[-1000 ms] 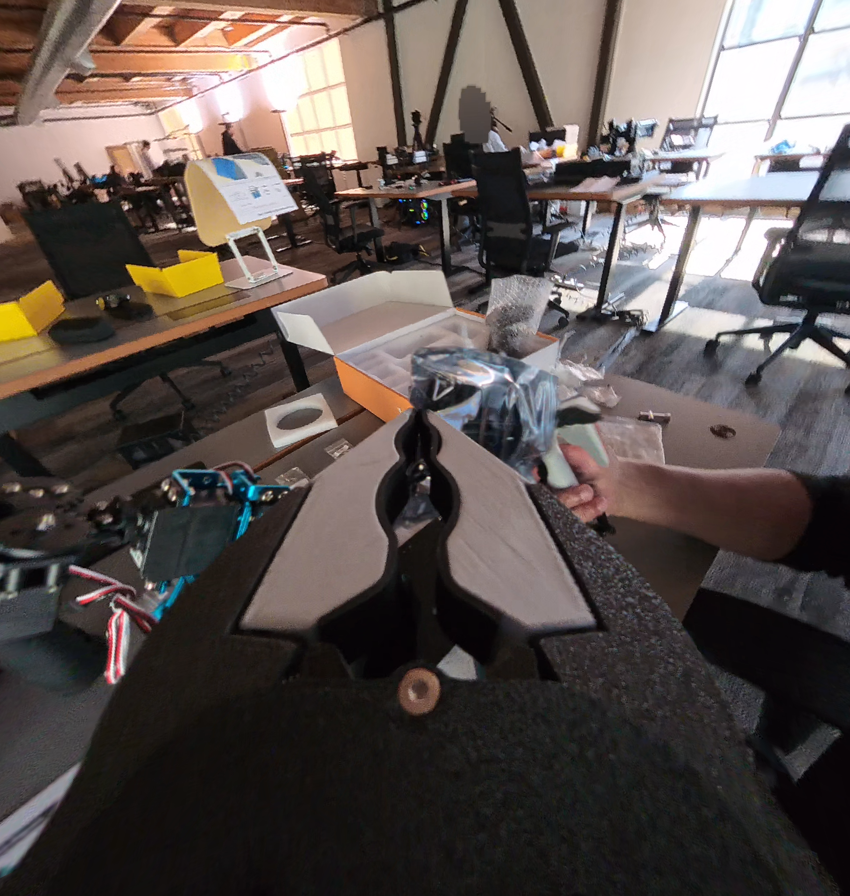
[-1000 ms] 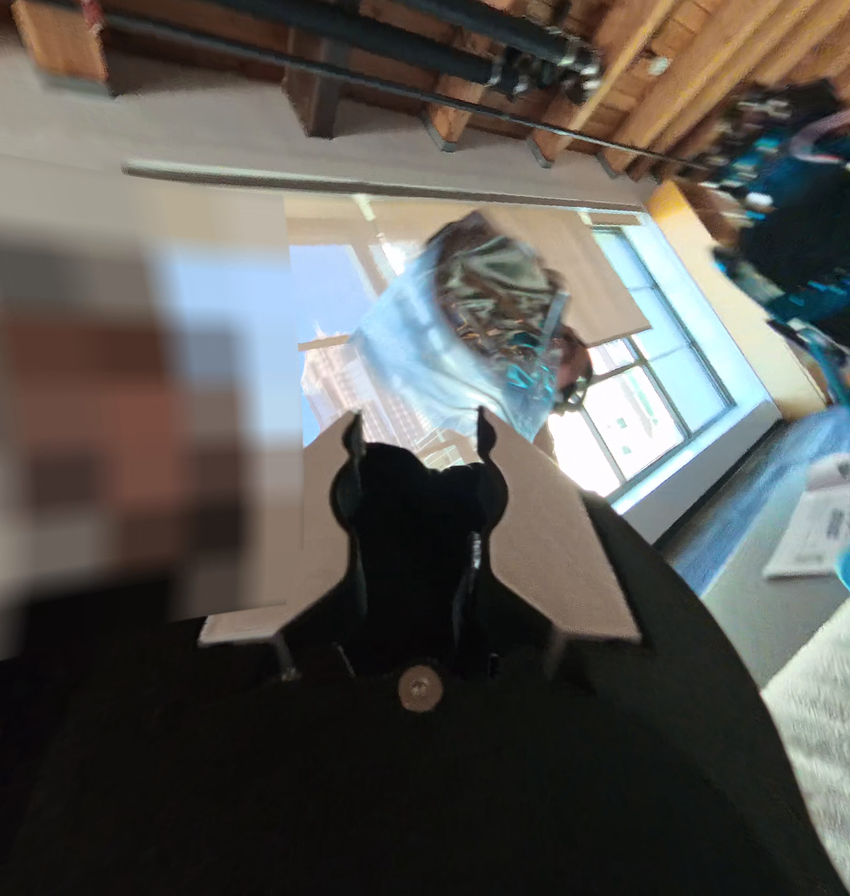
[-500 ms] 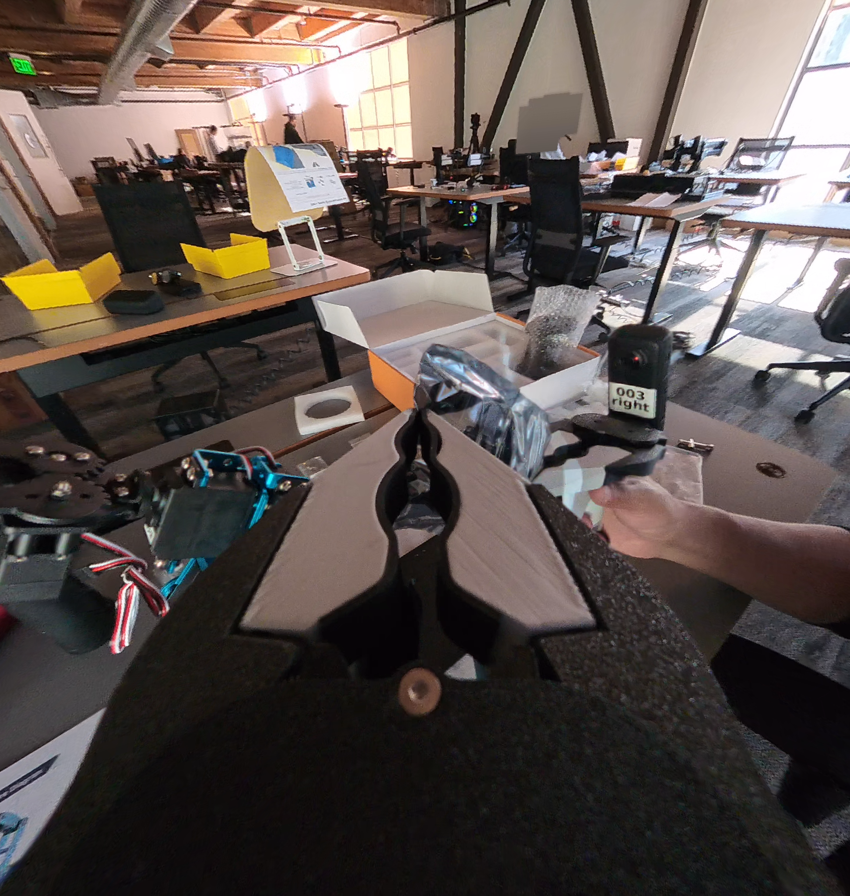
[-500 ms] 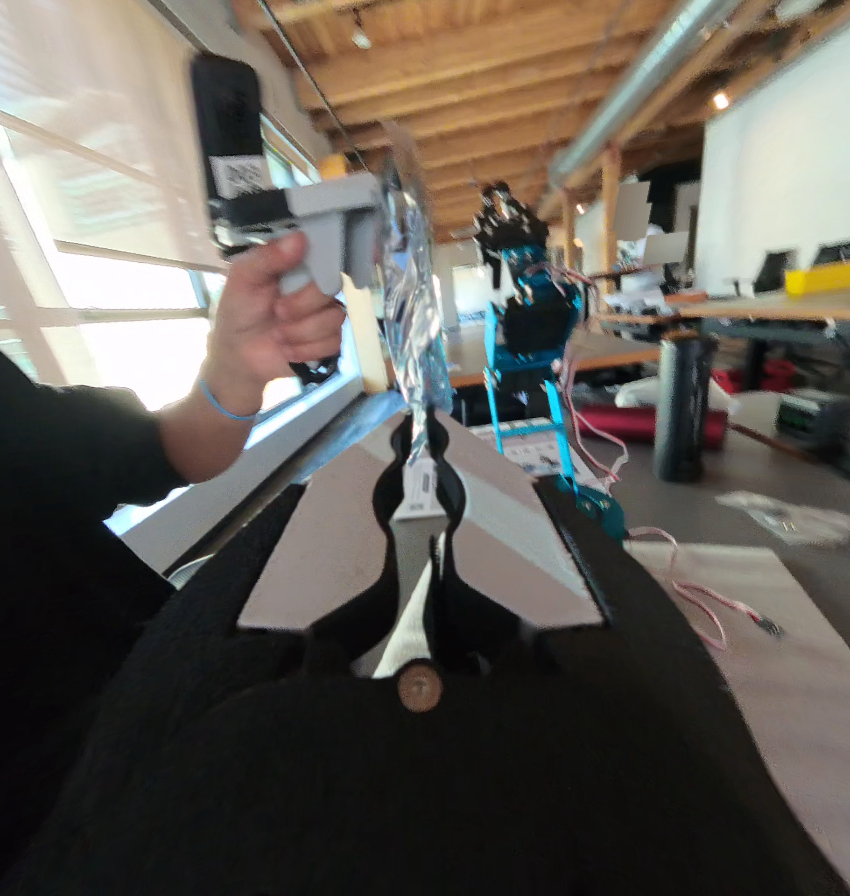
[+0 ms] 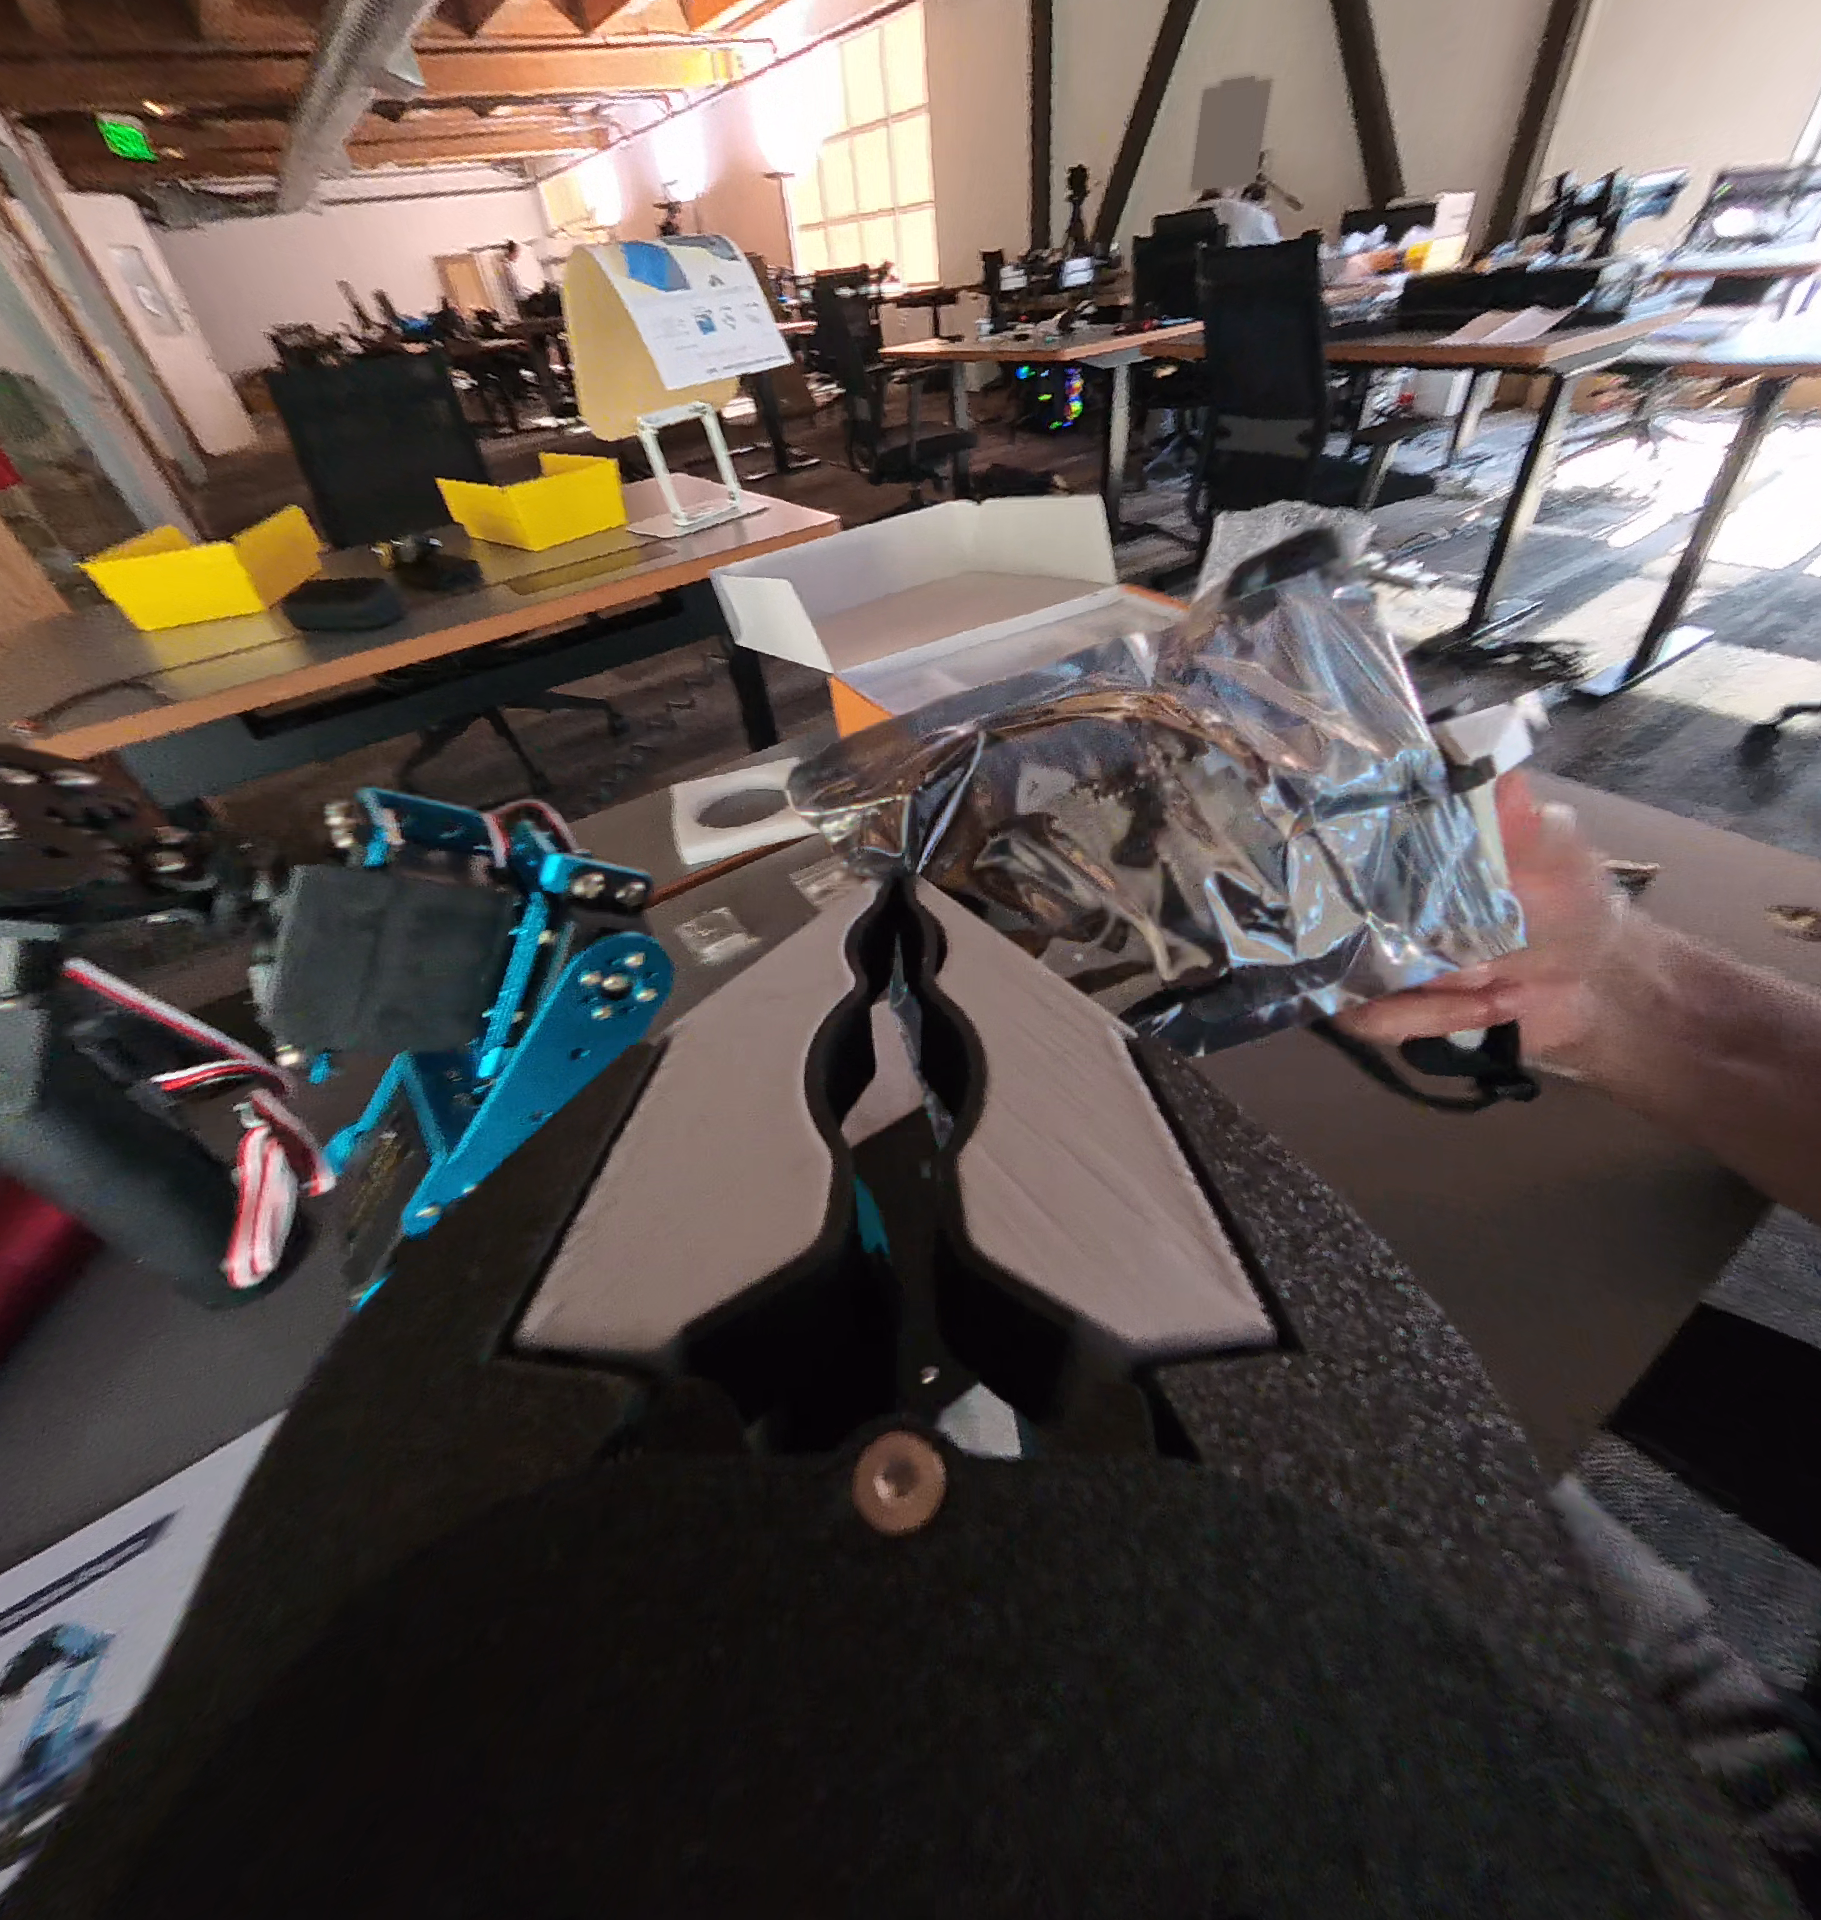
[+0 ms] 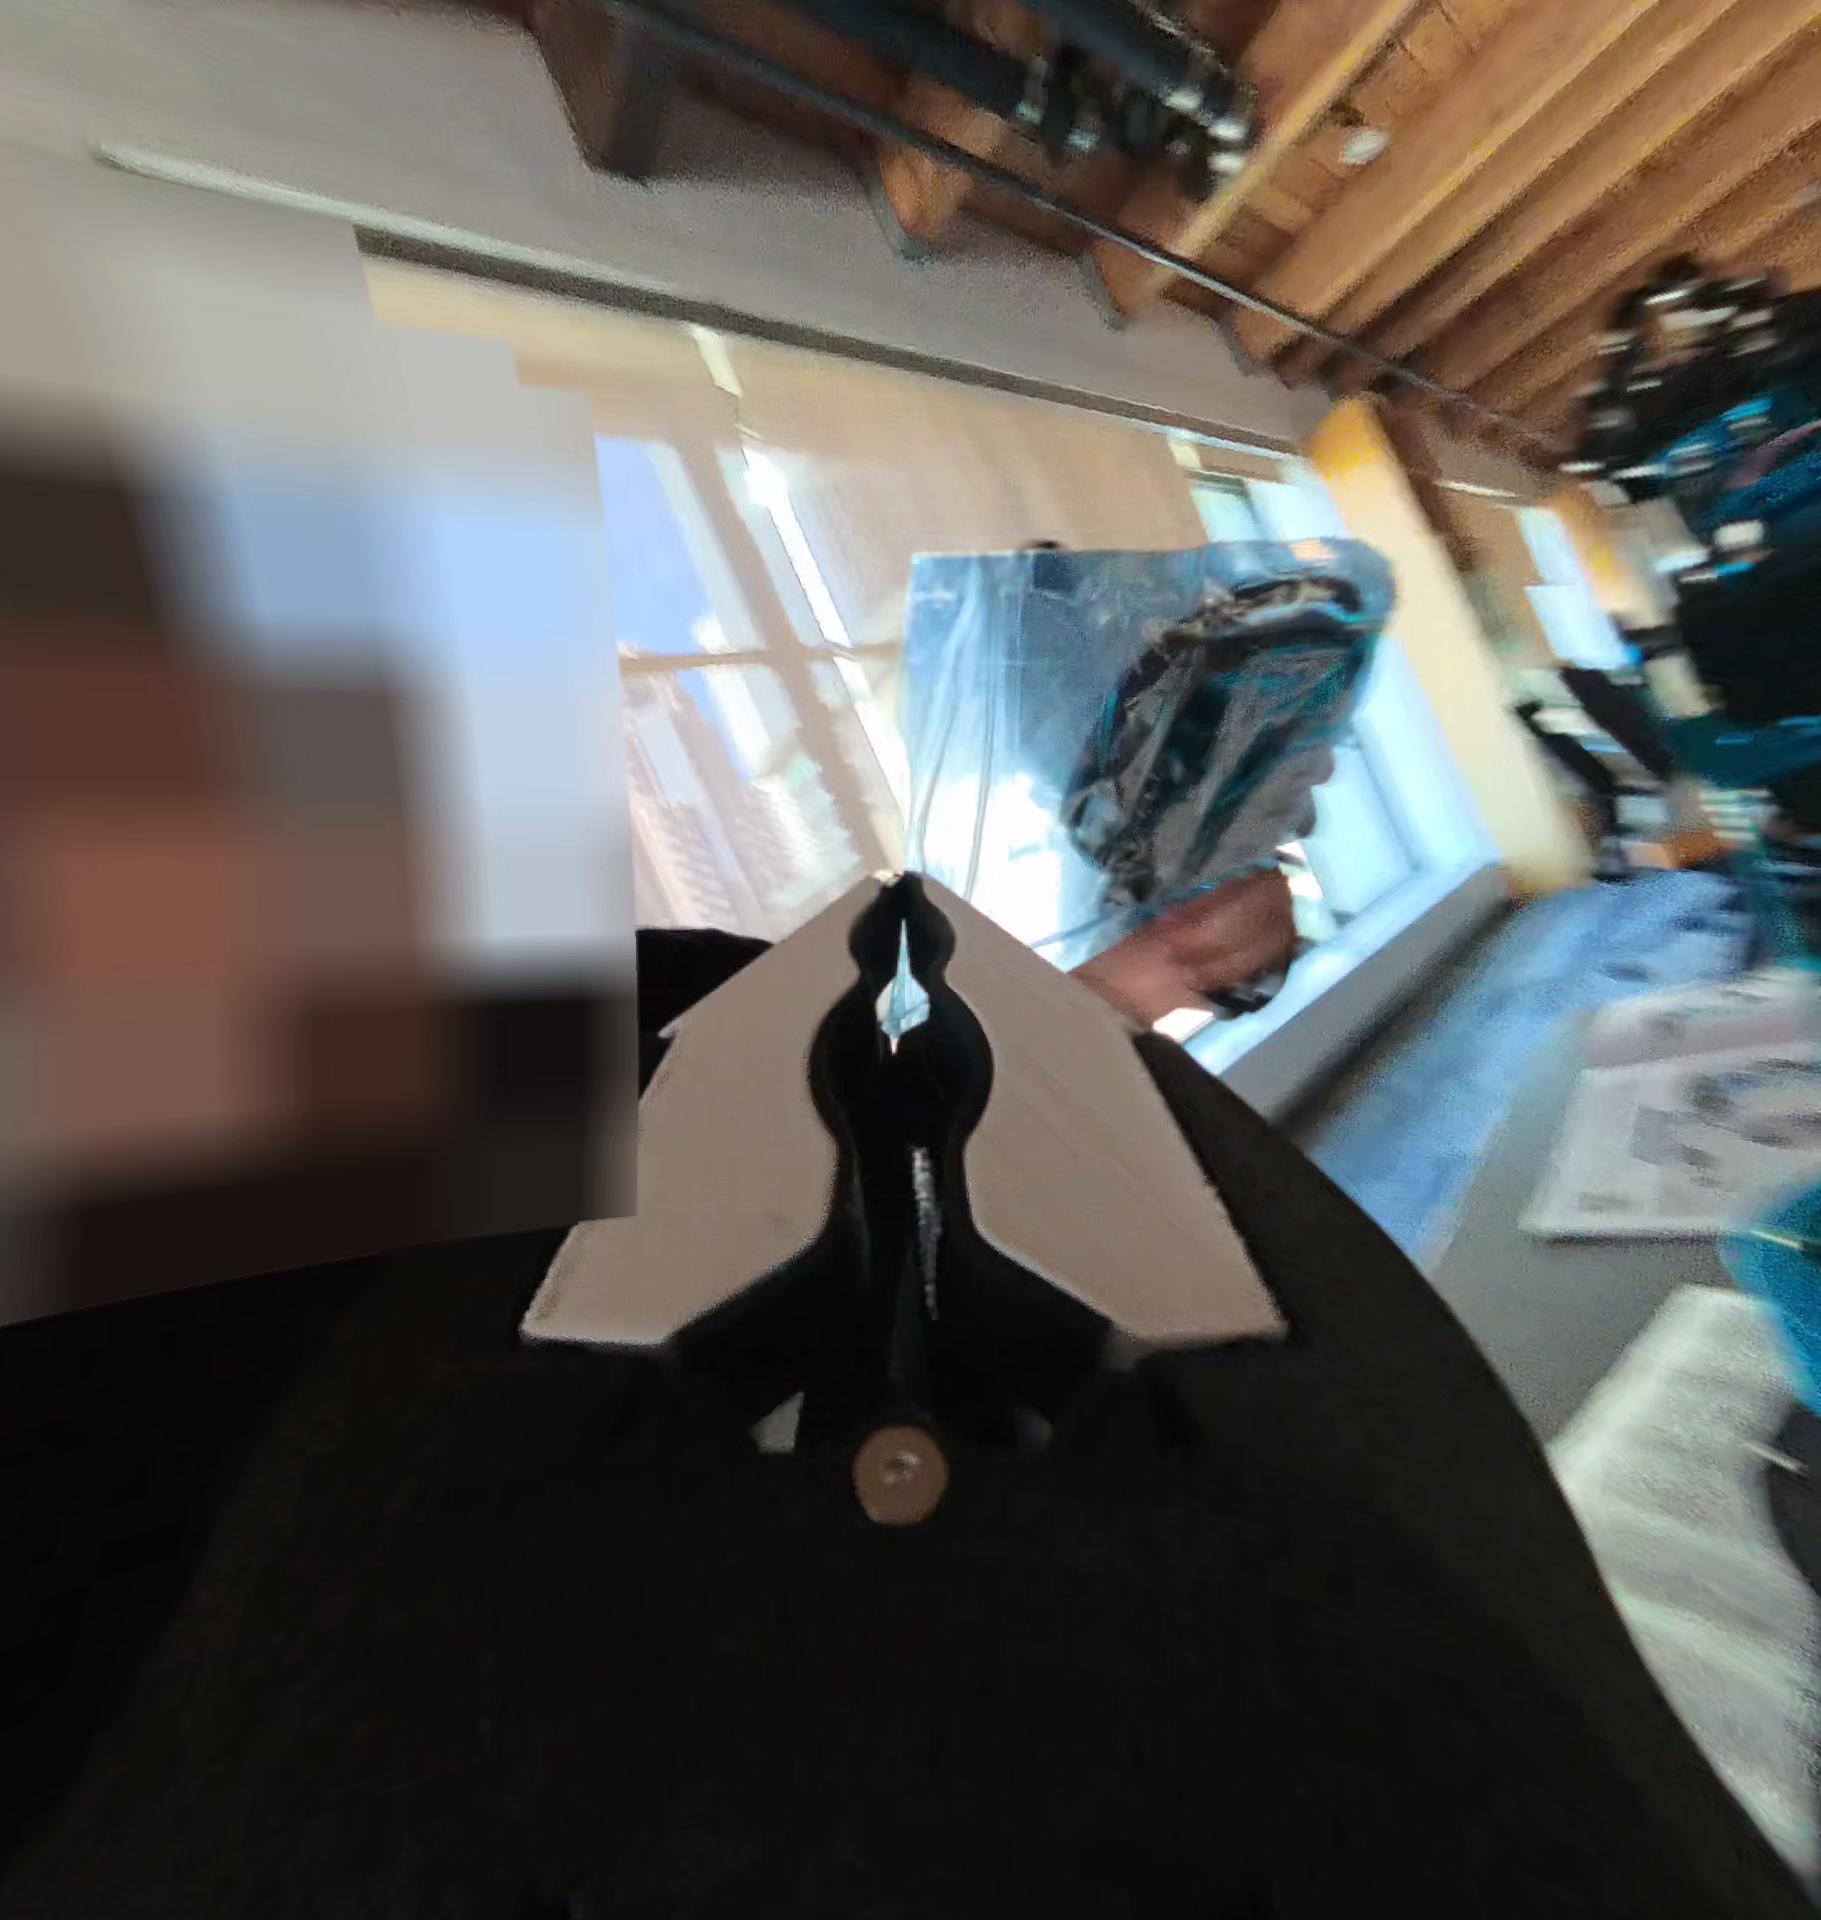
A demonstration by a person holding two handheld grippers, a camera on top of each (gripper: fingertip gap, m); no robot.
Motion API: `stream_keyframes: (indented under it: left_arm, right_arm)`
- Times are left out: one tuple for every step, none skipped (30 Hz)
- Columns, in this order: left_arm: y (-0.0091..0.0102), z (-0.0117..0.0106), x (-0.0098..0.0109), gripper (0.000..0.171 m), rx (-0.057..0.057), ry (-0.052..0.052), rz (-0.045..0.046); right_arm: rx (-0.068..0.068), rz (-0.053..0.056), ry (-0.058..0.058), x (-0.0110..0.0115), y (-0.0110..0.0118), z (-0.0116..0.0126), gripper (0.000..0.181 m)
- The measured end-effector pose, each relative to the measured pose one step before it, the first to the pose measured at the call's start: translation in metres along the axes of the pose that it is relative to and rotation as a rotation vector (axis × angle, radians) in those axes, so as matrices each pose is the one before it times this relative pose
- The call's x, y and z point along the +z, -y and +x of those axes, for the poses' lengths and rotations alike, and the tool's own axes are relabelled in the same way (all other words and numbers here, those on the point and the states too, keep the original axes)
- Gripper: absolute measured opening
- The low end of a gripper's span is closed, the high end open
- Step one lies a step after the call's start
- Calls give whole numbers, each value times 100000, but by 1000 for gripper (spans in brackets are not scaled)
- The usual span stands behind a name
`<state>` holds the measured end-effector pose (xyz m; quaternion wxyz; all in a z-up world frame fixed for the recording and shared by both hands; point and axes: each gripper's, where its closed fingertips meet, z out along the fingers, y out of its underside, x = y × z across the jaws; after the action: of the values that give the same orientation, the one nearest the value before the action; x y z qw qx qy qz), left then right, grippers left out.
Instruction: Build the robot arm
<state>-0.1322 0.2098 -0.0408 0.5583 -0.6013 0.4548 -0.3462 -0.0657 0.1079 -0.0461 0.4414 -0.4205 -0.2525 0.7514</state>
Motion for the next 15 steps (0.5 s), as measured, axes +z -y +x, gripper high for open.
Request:
stream_keyframes:
  left_arm:
    - [-369, -364, -234, 0, 2714, 1525, -1347]
    - [-694, -169, -260, 0, 2833, -222, -2669]
    - [-944, 70, -281, 1, 2944, -1286, -3072]
    - [-1045, 211, -219, 4, 3056, -1078, -2703]
    - [-1051, 414, -76, 3, 3100, -1008, -2363]
    - [-1024, 344, 45, 4, 3862, 702, -2629]
    - [-880, 58, 110, 6, 5229, 3731, -2607]
    - [-682, -124, 125, 6, 5157, 6147, -2558]
    - [-457, -154, 100, 6, 4757, 7207, -2608]
    - [-75, -126, -46, 7, 4978, 7486, -972]
    - [142, -42, -165, 16, 5003, 6528, 505]
    - [-77, 58, -147, 20, 3895, 4331, -509]
    - [-642, 150, 9, 27, 1567, 1718, -3287]
    - [-926, 492, 124, 38, -641, -1845, -3878]
    - [-813, 1000, 109, 49, -1826, -5944, -1690]
  right_arm:
    - [-7317, -3991, -10409, -231, -149, 921, 0]
    - [-9559, -5860, -12036, -402, -179, 982, 0]
    - [-9456, -5632, -12819, -563, -57, 1106, 0]
    - [-7369, -6390, -12466, -553, -264, 1295, 0]
    - [-5046, -6448, -9748, -315, -554, 1152, 0]
    - [-1025, -3805, -5287, -6, -447, 658, 0]
    - [1888, -2330, -3360, 173, -435, 551, 0]
    - [1859, -3175, -3656, 330, -695, 691, 0]
    - [526, -2873, -3268, 384, -682, 592, 0]
    - [134, -2968, -3115, 372, -656, 549, 0]
    - [787, -2593, -3077, 263, -562, 561, 0]
    - [1328, -556, -247, 102, -206, 178, 0]
    - [3952, 2085, 4678, -99, 263, -411, 0]
    - [5185, 2469, 5361, -239, 366, -421, 0]
    - [2643, -472, 287, -268, -37, 248, 0]
